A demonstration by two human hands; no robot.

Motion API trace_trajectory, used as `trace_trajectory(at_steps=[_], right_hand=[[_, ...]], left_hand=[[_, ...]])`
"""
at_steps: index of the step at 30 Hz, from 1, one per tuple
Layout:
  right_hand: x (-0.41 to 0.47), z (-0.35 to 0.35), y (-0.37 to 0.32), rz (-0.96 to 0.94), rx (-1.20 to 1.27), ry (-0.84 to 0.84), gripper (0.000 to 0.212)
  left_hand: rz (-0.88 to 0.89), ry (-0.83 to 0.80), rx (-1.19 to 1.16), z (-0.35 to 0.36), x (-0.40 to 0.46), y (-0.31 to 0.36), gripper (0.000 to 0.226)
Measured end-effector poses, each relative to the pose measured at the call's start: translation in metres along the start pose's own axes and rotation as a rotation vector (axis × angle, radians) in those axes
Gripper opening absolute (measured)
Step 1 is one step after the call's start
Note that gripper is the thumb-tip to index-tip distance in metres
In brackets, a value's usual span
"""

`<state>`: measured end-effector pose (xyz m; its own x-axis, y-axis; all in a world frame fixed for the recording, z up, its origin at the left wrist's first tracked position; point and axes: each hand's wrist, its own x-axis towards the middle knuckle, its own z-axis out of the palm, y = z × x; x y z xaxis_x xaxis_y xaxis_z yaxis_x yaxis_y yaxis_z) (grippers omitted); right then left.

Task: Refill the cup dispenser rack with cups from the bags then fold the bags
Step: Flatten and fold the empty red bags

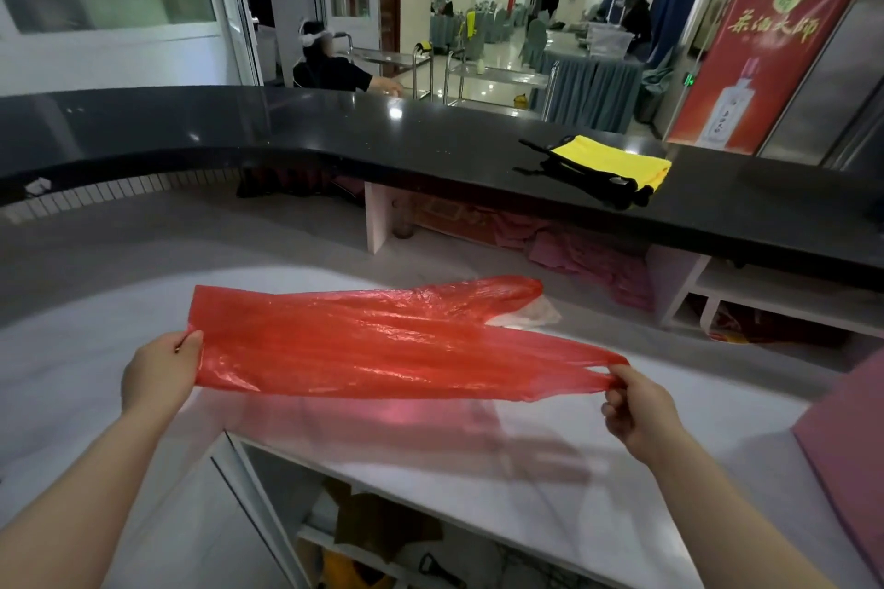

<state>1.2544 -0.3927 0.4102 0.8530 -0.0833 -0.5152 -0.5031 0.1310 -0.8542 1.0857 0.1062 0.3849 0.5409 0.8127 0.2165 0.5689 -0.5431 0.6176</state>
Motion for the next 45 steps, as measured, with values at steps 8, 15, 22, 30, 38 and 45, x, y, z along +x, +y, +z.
trace_trajectory(at_steps=[8,15,22,30,38,45], right_hand=[[0.0,0.03,-0.005,-0.051,0.479,-0.395,0.018],[-0.001,0.087,0.048,-0.324,-0.417,-0.414,0.03],[-0.015,0.139,0.046,-0.498,-0.499,-0.355,0.032],[-0.021,0.101,0.019,-0.658,-0.393,-0.283,0.037],[-0.008,0.004,0.041,-0.546,-0.617,0.037,0.031],[0.003,-0.056,0.068,-0.403,-0.714,0.152,0.027]], left_hand=[[0.067,0.029,-0.068,-0.001,0.016,-0.008,0.041],[-0.069,-0.161,-0.39,-0.005,0.028,-0.018,0.029],[-0.104,-0.199,-0.459,-0.006,0.034,-0.022,0.034],[0.047,-0.081,-0.26,0.017,0.026,0.012,0.038],[0.271,-0.199,-0.182,0.062,-0.016,0.058,0.032],[0.066,-0.509,-0.5,0.081,-0.052,0.07,0.025]])
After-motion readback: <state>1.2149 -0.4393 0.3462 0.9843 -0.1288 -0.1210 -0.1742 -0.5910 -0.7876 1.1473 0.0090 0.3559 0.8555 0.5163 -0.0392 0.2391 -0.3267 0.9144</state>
